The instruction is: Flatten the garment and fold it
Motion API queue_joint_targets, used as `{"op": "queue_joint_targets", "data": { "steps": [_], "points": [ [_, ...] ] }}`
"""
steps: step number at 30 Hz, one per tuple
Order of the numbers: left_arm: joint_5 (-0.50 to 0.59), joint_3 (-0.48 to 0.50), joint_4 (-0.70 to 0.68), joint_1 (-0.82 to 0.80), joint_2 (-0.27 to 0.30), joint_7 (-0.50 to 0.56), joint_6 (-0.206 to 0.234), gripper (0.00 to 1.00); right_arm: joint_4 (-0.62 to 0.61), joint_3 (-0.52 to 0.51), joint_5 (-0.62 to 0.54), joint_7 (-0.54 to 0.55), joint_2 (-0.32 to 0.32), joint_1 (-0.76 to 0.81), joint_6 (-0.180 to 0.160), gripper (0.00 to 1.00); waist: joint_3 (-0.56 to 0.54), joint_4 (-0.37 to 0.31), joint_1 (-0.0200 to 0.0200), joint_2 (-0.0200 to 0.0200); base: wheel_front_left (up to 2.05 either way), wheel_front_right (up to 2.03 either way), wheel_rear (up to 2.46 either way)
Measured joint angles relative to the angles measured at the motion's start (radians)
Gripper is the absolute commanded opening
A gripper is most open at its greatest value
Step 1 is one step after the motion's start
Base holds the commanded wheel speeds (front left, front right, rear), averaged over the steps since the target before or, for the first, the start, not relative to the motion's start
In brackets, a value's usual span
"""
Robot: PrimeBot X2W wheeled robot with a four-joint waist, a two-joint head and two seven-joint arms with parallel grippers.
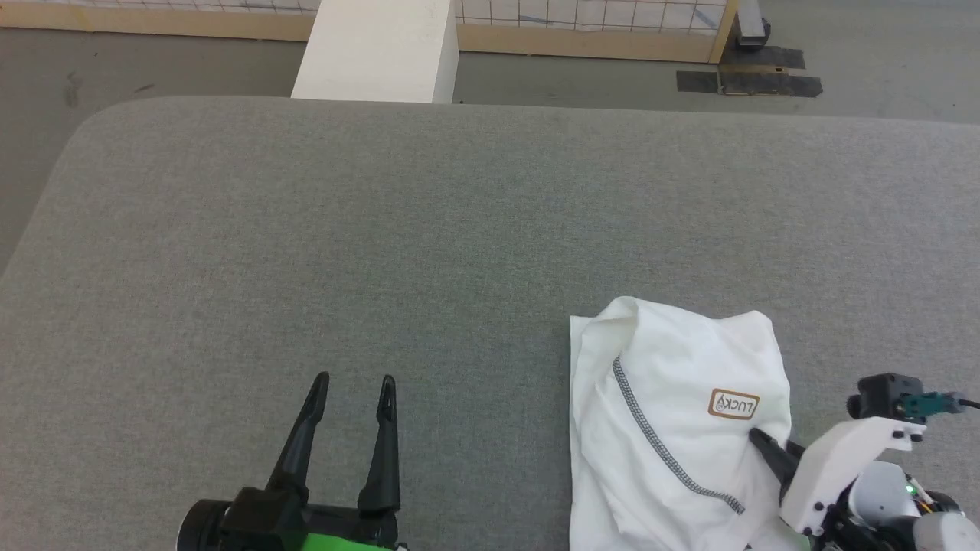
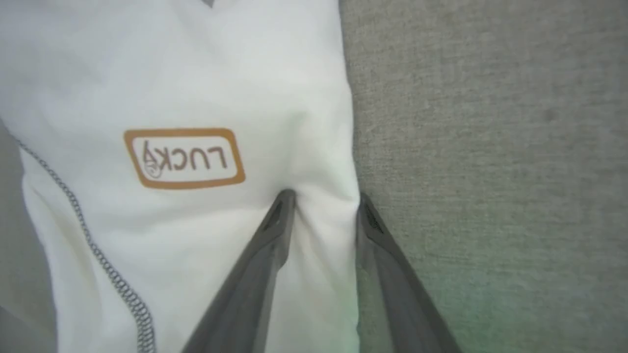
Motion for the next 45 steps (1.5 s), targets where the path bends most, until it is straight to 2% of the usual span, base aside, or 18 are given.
{"op": "queue_joint_targets", "data": {
  "steps": [6, 11, 15, 19, 24, 34, 38, 45],
  "points": [
    [0.000, 0.002, -0.004, -0.006, 0.000, 0.000, -0.003, 1.00, 0.046, 0.008, -0.006, -0.063, 0.006, -0.037, 0.000, 0.00, -0.003, -0.015, 0.0000, 0.0000, 0.00, 0.00, 0.00],
    [0.000, 0.007, -0.005, -0.008, 0.000, 0.000, -0.010, 1.00, 0.053, 0.000, -0.052, -0.069, 0.009, -0.093, 0.000, 0.00, -0.005, -0.049, 0.0001, 0.0000, 0.00, 0.00, 0.00],
    [0.000, 0.008, -0.002, -0.014, 0.000, 0.000, -0.017, 1.00, 0.036, 0.006, -0.095, -0.036, -0.035, -0.149, 0.000, 0.00, -0.003, -0.088, 0.0000, 0.0000, 0.00, 0.00, 0.00],
    [0.008, 0.005, 0.001, -0.038, 0.000, 0.000, -0.023, 1.00, 0.014, 0.024, -0.119, 0.004, -0.137, -0.207, 0.000, 0.00, 0.006, -0.129, 0.0000, 0.0000, 0.00, 0.00, 0.00],
    [0.041, 0.001, 0.000, -0.082, 0.000, 0.000, -0.029, 1.00, 0.005, 0.100, -0.162, 0.022, -0.311, -0.288, 0.000, 0.00, 0.041, -0.176, 0.0000, 0.0001, 0.00, 0.00, 0.00],
    [0.112, -0.005, -0.026, -0.207, 0.006, 0.000, -0.019, 1.00, 0.084, 0.157, -0.200, -0.013, -0.546, -0.482, 0.000, 0.00, 0.164, -0.231, 0.0001, 0.0001, 0.00, 0.00, 0.00],
    [0.123, -0.006, -0.061, -0.247, 0.005, 0.000, 0.006, 1.00, 0.136, 0.139, -0.230, -0.031, -0.618, -0.528, 0.000, 0.00, 0.226, -0.237, 0.0001, 0.0000, 0.00, 0.00, 0.00],
    [0.143, -0.008, -0.159, -0.304, 0.005, 0.000, 0.044, 1.00, 0.199, 0.097, -0.287, -0.077, -0.694, -0.608, 0.000, 0.00, 0.335, -0.232, 0.0002, 0.0001, 0.00, 0.00, 0.00]
  ]
}}
